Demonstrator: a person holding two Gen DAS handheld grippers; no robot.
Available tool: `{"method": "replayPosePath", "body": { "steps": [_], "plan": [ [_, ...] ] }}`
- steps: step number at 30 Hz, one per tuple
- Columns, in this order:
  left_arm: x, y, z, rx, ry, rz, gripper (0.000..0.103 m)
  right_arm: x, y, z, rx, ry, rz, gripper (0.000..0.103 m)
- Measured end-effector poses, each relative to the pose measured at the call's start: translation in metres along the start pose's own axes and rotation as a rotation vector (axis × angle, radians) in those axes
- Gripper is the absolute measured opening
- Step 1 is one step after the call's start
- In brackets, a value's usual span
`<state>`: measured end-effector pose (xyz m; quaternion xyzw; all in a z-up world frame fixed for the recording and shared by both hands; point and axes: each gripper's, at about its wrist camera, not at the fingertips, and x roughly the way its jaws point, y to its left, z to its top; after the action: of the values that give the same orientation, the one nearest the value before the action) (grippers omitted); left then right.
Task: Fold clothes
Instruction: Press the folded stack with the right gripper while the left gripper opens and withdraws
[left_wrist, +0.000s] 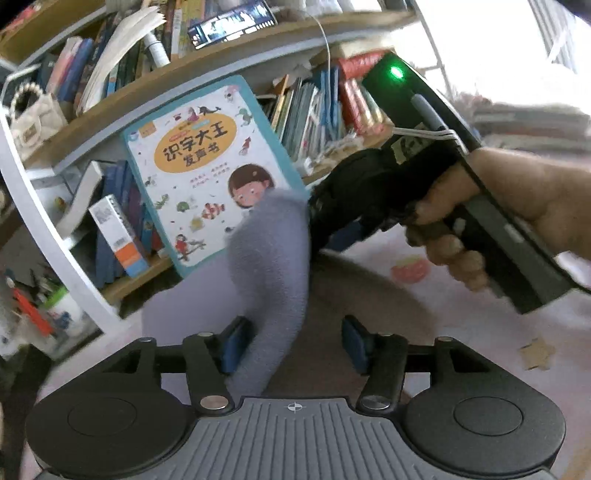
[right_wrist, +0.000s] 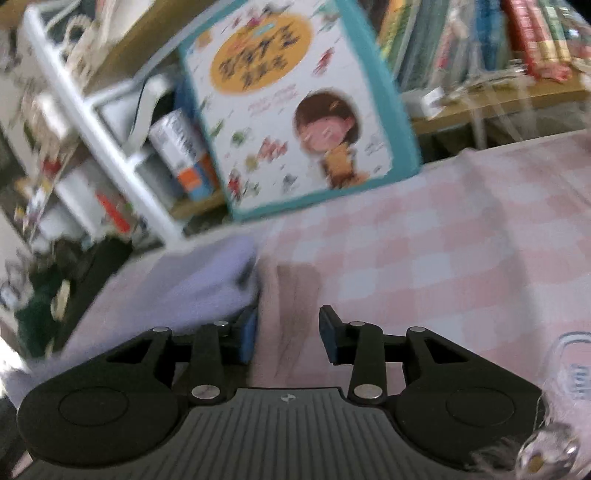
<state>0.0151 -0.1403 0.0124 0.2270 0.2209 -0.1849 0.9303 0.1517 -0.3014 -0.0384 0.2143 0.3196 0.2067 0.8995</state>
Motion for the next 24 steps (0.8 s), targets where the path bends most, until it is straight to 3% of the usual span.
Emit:
{"method": "replayPosePath", "body": {
  "steps": [4,7,11,15,17,18,20,24],
  "plan": [
    [-0.025,0.018,0.0,-0.116,-0.042,-0.112,0.057,-0.023,-0.015,0.012,0.107,-0.046,0.085,0.041],
    [-0.048,0.043,0.004,-0.237,-0.116,-0.177,0.057,-0.029,-0.014,0.014,0.132,-0.013,0.164,0.046],
    [-0.063,0.086,-0.001,-0.402,-0.214,-0.135,0.061,-0.028,-0.002,0.008,0.151,0.041,0.251,0.047],
    [-0.043,0.11,-0.017,-0.5,-0.194,-0.049,0.056,-0.019,0.007,-0.003,0.193,0.107,0.311,0.056],
    [-0.026,0.111,-0.026,-0.504,-0.162,-0.036,0.05,-0.014,0.007,-0.008,0.208,0.133,0.314,0.058],
    [-0.017,0.108,-0.029,-0.494,-0.13,-0.032,0.043,-0.011,0.006,-0.01,0.222,0.142,0.316,0.059],
    [0.001,0.096,-0.035,-0.449,-0.036,-0.043,0.038,-0.008,0.001,-0.012,0.263,0.154,0.333,0.061],
    [0.003,0.072,-0.04,-0.343,0.002,-0.003,0.038,-0.003,-0.01,-0.014,0.321,0.162,0.354,0.061]
  ]
}}
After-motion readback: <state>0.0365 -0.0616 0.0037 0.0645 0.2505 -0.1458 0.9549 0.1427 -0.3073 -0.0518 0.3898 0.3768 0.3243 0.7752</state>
